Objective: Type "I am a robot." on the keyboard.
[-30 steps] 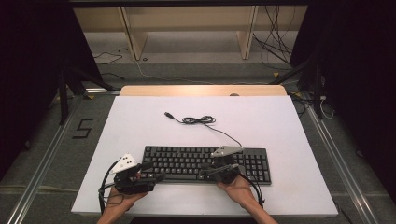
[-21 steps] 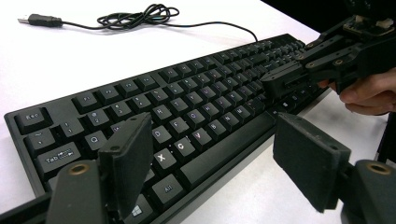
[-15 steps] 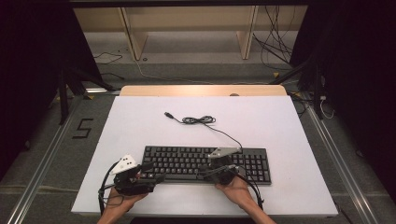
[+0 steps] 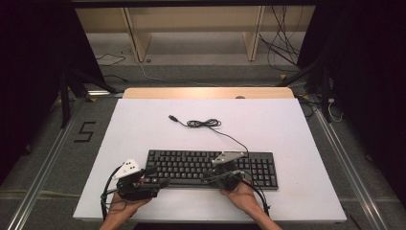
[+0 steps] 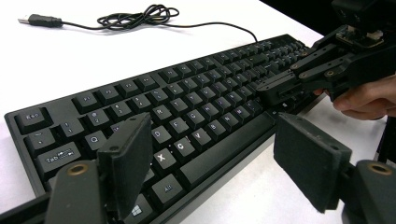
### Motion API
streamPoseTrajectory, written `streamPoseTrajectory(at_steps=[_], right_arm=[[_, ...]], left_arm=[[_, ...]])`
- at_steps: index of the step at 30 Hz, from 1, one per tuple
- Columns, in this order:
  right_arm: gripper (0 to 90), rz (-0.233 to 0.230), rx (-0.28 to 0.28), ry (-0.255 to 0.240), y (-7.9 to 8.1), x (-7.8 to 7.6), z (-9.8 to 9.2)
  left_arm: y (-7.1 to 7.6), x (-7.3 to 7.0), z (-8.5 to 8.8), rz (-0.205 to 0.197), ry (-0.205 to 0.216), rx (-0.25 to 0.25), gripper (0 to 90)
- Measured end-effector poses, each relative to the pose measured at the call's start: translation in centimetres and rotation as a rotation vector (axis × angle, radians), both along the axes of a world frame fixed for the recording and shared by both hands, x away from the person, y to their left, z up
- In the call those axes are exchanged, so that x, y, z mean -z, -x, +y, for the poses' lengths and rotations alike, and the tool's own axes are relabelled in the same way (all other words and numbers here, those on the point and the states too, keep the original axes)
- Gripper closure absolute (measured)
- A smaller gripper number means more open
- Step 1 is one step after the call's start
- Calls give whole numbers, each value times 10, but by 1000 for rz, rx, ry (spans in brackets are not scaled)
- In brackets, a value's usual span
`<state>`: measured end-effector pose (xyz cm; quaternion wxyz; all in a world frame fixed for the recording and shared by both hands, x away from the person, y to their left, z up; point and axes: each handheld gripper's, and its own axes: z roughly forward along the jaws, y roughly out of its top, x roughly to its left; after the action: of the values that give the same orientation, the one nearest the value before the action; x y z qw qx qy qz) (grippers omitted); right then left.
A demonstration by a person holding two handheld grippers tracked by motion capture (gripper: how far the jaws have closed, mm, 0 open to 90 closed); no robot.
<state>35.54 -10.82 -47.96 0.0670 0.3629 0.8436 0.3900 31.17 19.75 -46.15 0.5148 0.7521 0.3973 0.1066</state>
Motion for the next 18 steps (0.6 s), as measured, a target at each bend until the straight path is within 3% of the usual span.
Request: streamPoseTrajectory(at_steps=[9,18], right_arm=[[900,0,3,2,0,-1,0],[856,-5,11,-60,2,-7,-7]], left_arm=[[0,0,0,-1,-1,0,278],[1,-1,0,-4,0,-1,277]])
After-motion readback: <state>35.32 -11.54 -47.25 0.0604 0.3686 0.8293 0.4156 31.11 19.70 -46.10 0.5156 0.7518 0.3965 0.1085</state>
